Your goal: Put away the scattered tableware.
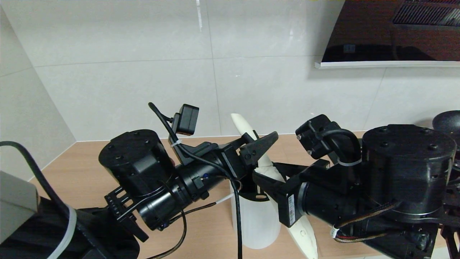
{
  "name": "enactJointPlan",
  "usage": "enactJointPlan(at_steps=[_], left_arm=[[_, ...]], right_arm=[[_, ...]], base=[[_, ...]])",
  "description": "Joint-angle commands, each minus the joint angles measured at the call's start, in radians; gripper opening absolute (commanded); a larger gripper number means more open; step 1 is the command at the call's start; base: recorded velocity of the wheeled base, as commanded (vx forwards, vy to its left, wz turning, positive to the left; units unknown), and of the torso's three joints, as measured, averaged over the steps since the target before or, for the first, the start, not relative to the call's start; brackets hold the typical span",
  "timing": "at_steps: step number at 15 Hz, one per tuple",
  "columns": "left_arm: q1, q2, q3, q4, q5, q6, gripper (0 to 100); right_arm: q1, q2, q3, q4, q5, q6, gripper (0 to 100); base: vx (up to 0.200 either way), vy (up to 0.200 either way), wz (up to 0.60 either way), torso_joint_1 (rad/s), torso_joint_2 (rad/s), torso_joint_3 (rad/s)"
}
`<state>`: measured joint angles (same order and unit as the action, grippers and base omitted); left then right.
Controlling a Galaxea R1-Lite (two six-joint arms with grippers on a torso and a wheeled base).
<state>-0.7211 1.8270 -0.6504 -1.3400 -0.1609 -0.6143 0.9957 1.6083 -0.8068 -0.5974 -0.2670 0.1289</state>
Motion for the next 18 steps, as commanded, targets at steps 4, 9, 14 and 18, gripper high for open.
enactJointPlan(at_steps=[4,9,14,18], left_arm=[[0.0,0.003,0.0,-0.001,0.003,0.001,0],[0.0,0.011,0.0,0.001,0.0,0.001,0],[0.0,0.009,0.002,-0.001,0.001,0.001,0],[-0.008,0.003,0.009,-0.034,0.004,0.001,0]], right_arm=[[0.007,0.007,0.006,-0.001,0.0,-0.002,0],[0.007,0.007,0.008,-0.001,0.0,0.0,0],[0.007,0.007,0.006,-0.012,-0.003,0.0,0],[0.007,0.009,0.006,-0.013,-0.003,0.001,100]], base=[[0.0,0.0,0.0,0.0,0.0,0.0],[0.0,0.0,0.0,0.0,0.0,0.0],[0.0,0.0,0.0,0.0,0.0,0.0],[0.0,0.0,0.0,0.0,0.0,0.0]])
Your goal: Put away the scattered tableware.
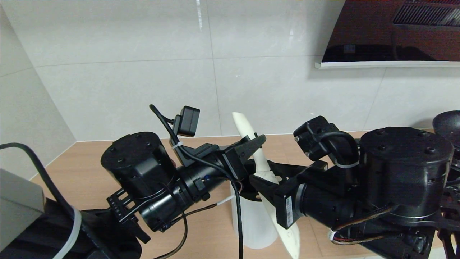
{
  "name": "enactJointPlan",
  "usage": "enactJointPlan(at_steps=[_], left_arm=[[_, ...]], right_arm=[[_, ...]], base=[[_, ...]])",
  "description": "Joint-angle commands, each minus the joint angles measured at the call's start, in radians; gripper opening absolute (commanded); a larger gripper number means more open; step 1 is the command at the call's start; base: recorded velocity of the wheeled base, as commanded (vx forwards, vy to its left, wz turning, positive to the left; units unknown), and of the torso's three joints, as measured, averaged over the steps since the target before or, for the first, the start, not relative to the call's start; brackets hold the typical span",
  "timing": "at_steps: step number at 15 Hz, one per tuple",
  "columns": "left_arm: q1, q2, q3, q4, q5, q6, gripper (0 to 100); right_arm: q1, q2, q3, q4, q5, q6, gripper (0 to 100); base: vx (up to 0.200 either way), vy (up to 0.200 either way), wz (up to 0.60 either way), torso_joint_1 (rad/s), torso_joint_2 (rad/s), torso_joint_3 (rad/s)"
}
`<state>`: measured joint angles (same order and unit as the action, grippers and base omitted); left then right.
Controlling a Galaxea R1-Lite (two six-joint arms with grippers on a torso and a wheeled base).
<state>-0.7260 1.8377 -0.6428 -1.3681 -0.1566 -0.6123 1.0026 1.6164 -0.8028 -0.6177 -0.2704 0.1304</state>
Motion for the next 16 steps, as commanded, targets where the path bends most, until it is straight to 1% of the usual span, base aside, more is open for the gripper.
enactJointPlan(at_steps=[1,3,4,5,6,7,8,10,11,12,13,14,15,16], left_arm=[[-0.004,-0.015,0.0,-0.009,0.0,0.0,0],[-0.004,-0.052,-0.008,-0.005,0.0,0.0,0],[-0.003,-0.08,-0.012,0.006,0.0,0.016,0],[-0.003,-0.107,-0.014,0.032,0.002,0.043,0],[-0.003,-0.129,-0.017,0.053,0.009,0.08,0],[0.0,-0.143,-0.048,0.078,0.052,0.1,0],[0.002,-0.156,-0.092,0.129,0.111,0.108,0],[0.003,-0.198,-0.193,0.288,0.219,0.121,0],[0.007,-0.21,-0.236,0.353,0.275,0.143,0],[0.011,-0.215,-0.264,0.38,0.308,0.16,0],[0.02,-0.215,-0.284,0.392,0.33,0.187,0],[0.033,-0.213,-0.287,0.394,0.333,0.226,0],[0.034,-0.204,-0.285,0.411,0.333,0.275,0],[0.036,-0.198,-0.287,0.432,0.333,0.313,0]], right_arm=[[0.001,-0.001,0.004,0.007,-0.001,0.0,100],[0.001,-0.016,0.004,0.007,-0.001,-0.002,100],[0.001,-0.035,0.004,0.007,-0.001,-0.002,100],[-0.001,-0.052,0.005,0.007,-0.003,-0.003,100],[-0.007,-0.069,0.005,0.007,-0.007,-0.005,100],[-0.012,-0.092,0.005,0.009,-0.021,-0.006,100],[-0.028,-0.118,0.011,0.009,-0.024,-0.008,100],[-0.078,-0.162,0.022,0.007,-0.023,-0.043,100],[-0.102,-0.174,0.022,0.007,-0.023,-0.066,100],[-0.11,-0.187,0.022,0.007,-0.023,-0.068,100],[-0.113,-0.194,0.019,0.007,-0.023,-0.068,100],[-0.114,-0.194,0.016,0.007,-0.024,-0.069,100],[-0.122,-0.193,0.013,0.007,-0.023,-0.068,100],[-0.127,-0.187,0.011,0.007,-0.024,-0.068,100]], base=[[0.0,0.0,0.0,0.0,0.0,0.0],[0.0,0.0,0.0,0.0,0.0,0.0],[0.0,0.0,0.0,0.0,0.0,0.0],[0.0,0.0,0.0,0.0,0.0,0.0],[0.0,0.0,0.0,0.0,0.0,0.0],[0.0,0.0,0.0,0.0,0.0,0.0],[0.0,0.0,0.0,0.0,0.0,0.0],[0.0,0.0,0.0,0.0,0.0,0.0],[0.0,0.0,0.0,0.0,0.0,0.0],[0.0,0.0,0.0,0.0,0.0,0.0],[0.0,0.0,0.0,0.0,0.0,0.0],[0.0,0.0,0.0,0.0,0.0,0.0],[0.0,0.0,0.0,0.0,0.0,0.0],[0.0,0.0,0.0,0.0,0.0,0.0]])
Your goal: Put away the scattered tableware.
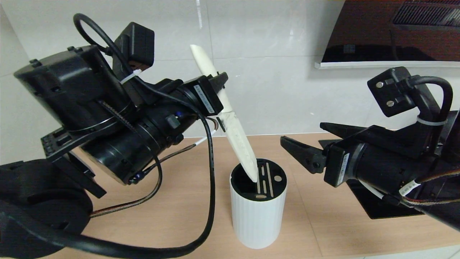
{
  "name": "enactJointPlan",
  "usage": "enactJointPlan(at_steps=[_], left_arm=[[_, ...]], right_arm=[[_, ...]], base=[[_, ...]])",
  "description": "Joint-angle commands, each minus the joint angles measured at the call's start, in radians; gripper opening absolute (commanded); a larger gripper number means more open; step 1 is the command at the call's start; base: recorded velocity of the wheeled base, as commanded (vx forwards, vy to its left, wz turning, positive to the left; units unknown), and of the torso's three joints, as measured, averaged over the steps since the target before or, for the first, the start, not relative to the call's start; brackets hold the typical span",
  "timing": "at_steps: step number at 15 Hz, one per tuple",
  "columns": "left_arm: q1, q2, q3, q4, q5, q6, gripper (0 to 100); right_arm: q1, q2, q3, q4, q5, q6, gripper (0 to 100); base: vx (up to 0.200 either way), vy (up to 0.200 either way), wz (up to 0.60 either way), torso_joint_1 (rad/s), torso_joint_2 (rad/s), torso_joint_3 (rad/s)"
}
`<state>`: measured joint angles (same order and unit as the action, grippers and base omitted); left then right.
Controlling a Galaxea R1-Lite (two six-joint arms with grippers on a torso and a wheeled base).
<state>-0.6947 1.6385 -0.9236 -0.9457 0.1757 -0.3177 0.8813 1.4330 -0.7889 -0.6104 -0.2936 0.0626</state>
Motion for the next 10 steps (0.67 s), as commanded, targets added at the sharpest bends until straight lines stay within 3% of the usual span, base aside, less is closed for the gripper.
enactJointPlan(at_steps=[1,2,4,6,8,10], left_arm=[[0.003,0.001,-0.006,0.035,0.002,0.06,0],[0.0,0.001,-0.004,0.033,0.004,0.104,0],[-0.023,0.011,-0.021,0.027,0.057,0.152,0],[-0.091,0.061,-0.066,0.031,0.18,0.177,0],[-0.131,0.135,-0.075,0.007,0.317,0.241,0],[-0.141,0.173,-0.073,-0.071,0.387,0.258,0]], right_arm=[[-0.005,-0.002,-0.001,0.0,-0.001,0.0,100],[-0.007,0.0,-0.001,0.0,-0.001,0.0,100],[-0.008,-0.002,0.0,0.0,-0.004,0.0,100],[-0.018,0.001,0.0,0.001,-0.007,0.0,100],[-0.022,0.009,0.0,0.001,-0.007,0.0,100],[-0.022,0.009,0.004,0.0,-0.009,0.0,100]], base=[[0.0,0.0,0.0,0.0,0.0,0.0],[0.0,0.0,0.0,0.0,0.0,0.0],[0.0,0.0,0.0,0.0,0.0,0.0],[0.0,0.0,0.0,0.0,0.0,0.0],[0.0,0.0,0.0,0.0,0.0,0.0],[0.0,0.0,0.0,0.0,0.0,0.0]])
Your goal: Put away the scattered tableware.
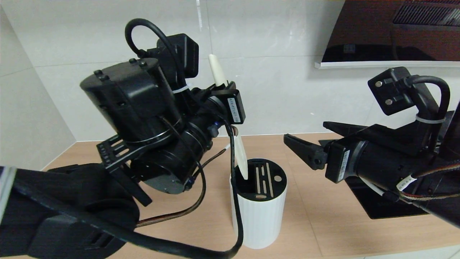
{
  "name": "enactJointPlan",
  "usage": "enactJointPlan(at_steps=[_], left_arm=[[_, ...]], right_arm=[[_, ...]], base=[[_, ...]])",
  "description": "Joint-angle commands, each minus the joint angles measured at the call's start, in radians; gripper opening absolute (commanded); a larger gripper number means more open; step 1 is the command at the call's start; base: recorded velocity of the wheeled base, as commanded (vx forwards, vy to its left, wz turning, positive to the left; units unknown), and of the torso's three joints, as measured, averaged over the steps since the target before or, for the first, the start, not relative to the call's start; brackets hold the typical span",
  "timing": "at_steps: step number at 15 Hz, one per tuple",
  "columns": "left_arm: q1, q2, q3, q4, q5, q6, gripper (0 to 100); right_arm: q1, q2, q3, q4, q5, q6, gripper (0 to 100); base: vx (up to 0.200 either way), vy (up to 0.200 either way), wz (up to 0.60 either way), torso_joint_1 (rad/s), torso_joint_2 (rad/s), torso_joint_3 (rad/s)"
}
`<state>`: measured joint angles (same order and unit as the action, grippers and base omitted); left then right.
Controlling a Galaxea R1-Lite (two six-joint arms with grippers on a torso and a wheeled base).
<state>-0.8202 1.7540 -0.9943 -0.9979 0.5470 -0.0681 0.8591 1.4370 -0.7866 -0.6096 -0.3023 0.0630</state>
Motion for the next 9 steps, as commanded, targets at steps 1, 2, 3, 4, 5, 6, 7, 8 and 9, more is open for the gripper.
enactJointPlan(at_steps=[1,2,3,4,5,6,7,8,9], left_arm=[[-0.02,0.062,0.003,-0.047,0.019,0.039,0],[-0.02,0.067,0.005,-0.05,0.022,0.051,0],[-0.025,0.079,0.003,-0.051,0.033,0.056,0],[-0.028,0.094,0.0,-0.051,0.053,0.065,0],[-0.028,0.101,0.0,-0.051,0.056,0.071,0],[-0.028,0.105,0.002,-0.051,0.057,0.073,0],[-0.03,0.108,0.002,-0.051,0.059,0.073,0],[-0.036,0.114,0.002,-0.051,0.059,0.073,0],[-0.039,0.119,0.0,-0.051,0.059,0.073,0]], right_arm=[[0.0,0.005,0.0,-0.001,0.0,0.0,100],[0.0,0.005,0.001,0.001,0.0,0.0,100],[0.0,0.005,0.001,-0.001,0.0,0.0,100],[0.0,0.006,0.001,-0.001,0.0,0.0,100],[0.0,0.006,0.001,-0.001,0.0,0.0,100],[0.0,0.008,0.001,0.001,0.0,0.0,100],[0.0,0.01,0.001,0.001,0.0,0.0,100],[0.0,0.016,0.001,-0.001,0.0,0.0,100],[0.0,0.019,0.001,-0.001,0.0,0.0,100]], base=[[0.0,0.0,0.0,0.0,0.0,0.0],[0.0,0.0,0.0,0.0,0.0,0.0],[0.0,0.0,0.0,0.0,0.0,0.0],[0.0,0.0,0.0,0.0,0.0,0.0],[0.0,0.0,0.0,0.0,0.0,0.0],[0.0,0.0,0.0,0.0,0.0,0.0],[0.0,0.0,0.0,0.0,0.0,0.0],[0.0,0.0,0.0,0.0,0.0,0.0],[0.0,0.0,0.0,0.0,0.0,0.0]])
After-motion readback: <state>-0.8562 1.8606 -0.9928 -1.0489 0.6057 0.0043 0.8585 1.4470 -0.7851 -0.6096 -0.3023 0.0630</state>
